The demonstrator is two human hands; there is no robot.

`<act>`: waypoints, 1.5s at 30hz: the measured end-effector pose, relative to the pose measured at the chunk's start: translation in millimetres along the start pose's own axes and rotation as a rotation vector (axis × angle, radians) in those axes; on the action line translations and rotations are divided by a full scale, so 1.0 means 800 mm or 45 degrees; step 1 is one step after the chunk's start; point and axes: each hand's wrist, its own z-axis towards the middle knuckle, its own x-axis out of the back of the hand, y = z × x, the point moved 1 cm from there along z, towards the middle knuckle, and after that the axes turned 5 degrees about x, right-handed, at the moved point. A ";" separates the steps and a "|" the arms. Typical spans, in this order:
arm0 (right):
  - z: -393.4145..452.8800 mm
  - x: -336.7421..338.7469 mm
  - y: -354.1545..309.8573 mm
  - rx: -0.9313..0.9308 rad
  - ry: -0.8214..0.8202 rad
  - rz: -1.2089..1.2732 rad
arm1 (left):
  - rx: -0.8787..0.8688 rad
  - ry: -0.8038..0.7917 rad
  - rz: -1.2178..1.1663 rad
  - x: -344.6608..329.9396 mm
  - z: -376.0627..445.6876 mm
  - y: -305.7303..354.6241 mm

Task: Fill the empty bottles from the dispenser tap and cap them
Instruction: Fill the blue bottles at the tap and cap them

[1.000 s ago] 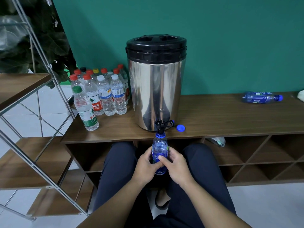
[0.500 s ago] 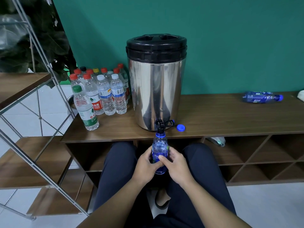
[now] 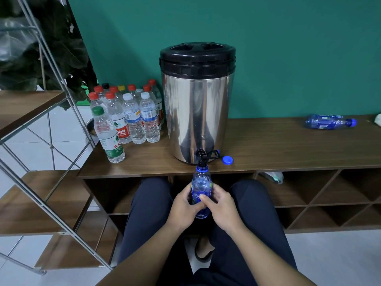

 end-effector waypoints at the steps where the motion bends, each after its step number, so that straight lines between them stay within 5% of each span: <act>1: 0.000 0.000 0.000 0.000 0.001 0.000 | -0.003 0.000 0.002 0.000 0.000 0.000; 45: 0.003 -0.001 0.005 -0.004 0.013 -0.006 | 0.017 0.004 0.005 0.000 0.001 -0.002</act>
